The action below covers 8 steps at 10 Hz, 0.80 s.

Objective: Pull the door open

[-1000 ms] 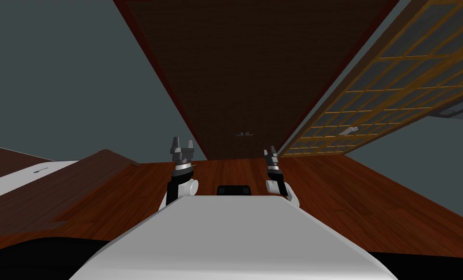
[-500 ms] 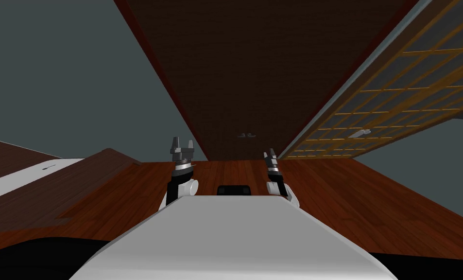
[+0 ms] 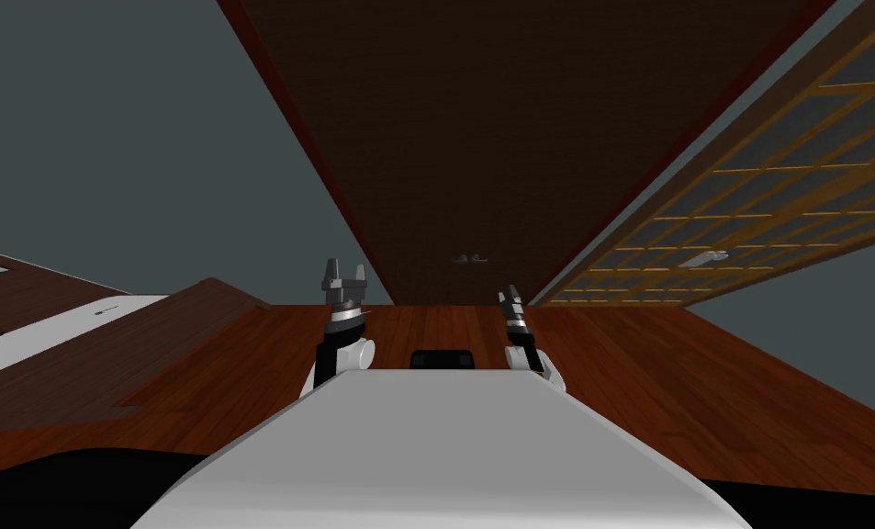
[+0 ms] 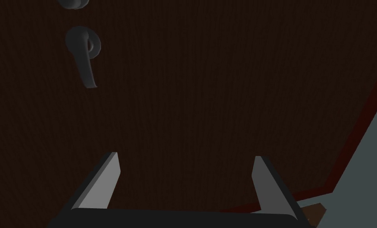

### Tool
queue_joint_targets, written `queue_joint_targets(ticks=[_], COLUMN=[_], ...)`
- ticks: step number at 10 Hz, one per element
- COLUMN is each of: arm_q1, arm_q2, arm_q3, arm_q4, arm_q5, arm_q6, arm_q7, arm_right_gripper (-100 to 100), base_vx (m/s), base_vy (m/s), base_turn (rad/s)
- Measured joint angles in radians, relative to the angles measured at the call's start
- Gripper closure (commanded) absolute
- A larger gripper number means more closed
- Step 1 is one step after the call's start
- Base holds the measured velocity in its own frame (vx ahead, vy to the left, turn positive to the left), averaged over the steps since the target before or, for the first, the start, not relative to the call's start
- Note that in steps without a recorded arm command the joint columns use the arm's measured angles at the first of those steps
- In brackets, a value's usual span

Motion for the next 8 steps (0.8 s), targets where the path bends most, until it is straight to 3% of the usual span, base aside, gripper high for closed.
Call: queue_joint_targets(ticks=[6,8], arm_q1=[-0.041,-0.049], arm_q2=[-0.036,-0.048], arm_q3=[-0.003,-0.003], arm_q4=[0.187,0.231], arm_q5=[-0.015,-0.02], arm_q6=[-0.06,-0.07], arm_q7=[-0.013,-0.019], arm_right_gripper=[-100,-100], base_vx=[0.103,0.1], base_vy=[0.001,0.005], base_turn=[0.064,0.056])
